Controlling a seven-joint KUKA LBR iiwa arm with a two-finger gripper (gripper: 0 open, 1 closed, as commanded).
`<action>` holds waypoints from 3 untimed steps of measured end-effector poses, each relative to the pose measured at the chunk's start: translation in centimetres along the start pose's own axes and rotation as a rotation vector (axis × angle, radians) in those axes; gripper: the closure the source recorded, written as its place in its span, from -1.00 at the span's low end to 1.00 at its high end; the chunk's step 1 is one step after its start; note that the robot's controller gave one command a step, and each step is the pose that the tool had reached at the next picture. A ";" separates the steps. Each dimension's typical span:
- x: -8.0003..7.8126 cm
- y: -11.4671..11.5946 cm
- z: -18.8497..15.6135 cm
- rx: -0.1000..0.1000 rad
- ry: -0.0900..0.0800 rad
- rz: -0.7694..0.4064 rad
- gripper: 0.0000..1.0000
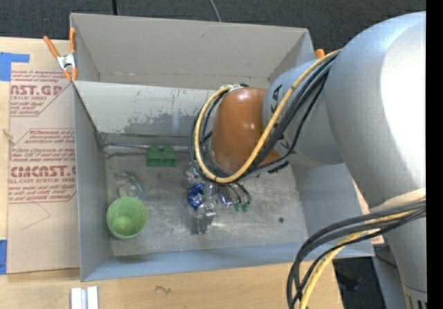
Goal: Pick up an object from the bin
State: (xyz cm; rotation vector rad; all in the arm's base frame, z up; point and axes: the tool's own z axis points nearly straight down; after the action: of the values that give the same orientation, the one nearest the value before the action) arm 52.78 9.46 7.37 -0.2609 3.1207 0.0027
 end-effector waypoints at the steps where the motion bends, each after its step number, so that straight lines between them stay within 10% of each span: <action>1: 0.7 -5.5 0.1 -0.001 0.002 0.000 -1.00; 2: 2.2 -2.3 0.0 0.001 0.003 0.141 -1.00; 3: 2.3 -2.3 -0.1 0.001 0.008 0.141 1.00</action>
Offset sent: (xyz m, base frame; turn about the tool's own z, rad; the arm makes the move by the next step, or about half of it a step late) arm -0.0006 -0.0552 -0.0037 -0.0027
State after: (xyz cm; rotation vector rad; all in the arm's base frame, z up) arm 50.92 6.78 7.43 -0.0409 3.1394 0.0009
